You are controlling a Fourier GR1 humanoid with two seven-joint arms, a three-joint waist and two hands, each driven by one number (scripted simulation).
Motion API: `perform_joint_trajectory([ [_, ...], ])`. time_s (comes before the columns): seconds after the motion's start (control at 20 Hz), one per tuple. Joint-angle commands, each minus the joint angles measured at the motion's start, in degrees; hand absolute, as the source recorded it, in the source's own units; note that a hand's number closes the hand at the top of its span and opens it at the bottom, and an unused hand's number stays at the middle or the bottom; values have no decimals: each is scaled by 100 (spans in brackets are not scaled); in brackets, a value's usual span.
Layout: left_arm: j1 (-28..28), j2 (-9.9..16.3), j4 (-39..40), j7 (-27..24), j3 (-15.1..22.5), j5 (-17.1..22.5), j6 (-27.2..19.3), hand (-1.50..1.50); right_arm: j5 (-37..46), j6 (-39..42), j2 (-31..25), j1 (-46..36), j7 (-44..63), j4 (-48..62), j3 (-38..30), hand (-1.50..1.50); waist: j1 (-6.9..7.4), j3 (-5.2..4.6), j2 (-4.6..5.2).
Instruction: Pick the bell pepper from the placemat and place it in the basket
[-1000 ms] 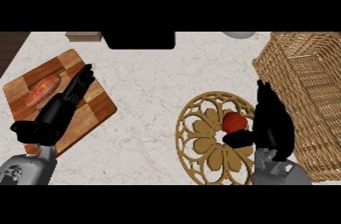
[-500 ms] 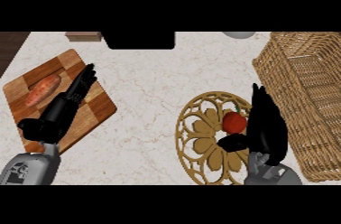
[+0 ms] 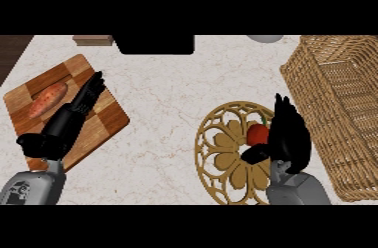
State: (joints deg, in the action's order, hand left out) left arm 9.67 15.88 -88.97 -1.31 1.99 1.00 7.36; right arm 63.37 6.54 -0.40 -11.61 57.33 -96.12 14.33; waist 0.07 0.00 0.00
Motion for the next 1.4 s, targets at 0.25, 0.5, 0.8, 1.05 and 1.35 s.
perform_joint_trajectory([
  [0.25, -84, -302, 40, -74, -30, -287, 12, 0, -100, -84, -24, -363, 90, 779, -394, -150, -1, 0, 3],
  [0.5, 50, -286, -175, 317, -204, -229, 192, 0, -64, -359, 39, -188, 193, 1007, -152, -150, -2, 0, -2],
  [0.8, 472, -355, 402, 147, -338, -379, 200, 0, -434, -286, 39, -322, 397, 1035, -41, -150, -18, -1, 2],
  [1.05, 300, -665, 111, 223, -92, -612, 31, 0, -742, -291, 39, -413, 39, 1523, -190, 150, -4, 0, 3],
  [1.35, -153, -320, -293, 193, -405, -225, 581, 0, -545, -627, 33, -256, -661, 2234, -238, 150, 20, 1, 1],
])
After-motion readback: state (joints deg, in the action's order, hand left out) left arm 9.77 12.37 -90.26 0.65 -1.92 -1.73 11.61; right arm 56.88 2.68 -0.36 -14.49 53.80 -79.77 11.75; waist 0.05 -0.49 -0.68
